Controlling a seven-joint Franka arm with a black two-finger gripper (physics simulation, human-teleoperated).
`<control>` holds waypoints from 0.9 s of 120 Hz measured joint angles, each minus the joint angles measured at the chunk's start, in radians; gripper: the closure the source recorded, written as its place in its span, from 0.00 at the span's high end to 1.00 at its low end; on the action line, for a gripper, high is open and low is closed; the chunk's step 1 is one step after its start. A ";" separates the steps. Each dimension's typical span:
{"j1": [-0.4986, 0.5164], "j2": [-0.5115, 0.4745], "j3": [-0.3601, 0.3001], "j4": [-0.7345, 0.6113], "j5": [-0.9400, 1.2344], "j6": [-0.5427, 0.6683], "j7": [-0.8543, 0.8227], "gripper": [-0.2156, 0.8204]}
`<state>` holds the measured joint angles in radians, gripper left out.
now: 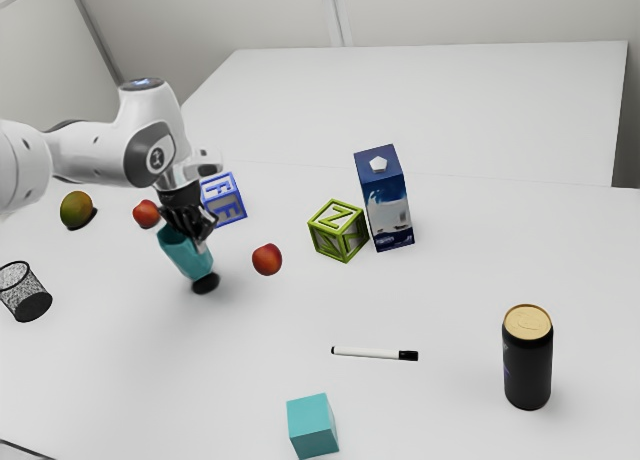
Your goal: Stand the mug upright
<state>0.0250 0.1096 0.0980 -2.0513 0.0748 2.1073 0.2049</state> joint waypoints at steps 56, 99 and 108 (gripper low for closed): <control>-0.039 0.054 -0.019 0.011 -0.036 0.024 -0.088 0.04; -0.044 0.067 -0.018 0.011 -0.065 0.027 -0.118 0.27; -0.044 0.064 -0.018 0.012 -0.069 0.025 -0.120 0.42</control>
<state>-0.0185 0.1733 0.0798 -2.0392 0.0062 2.1320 0.0852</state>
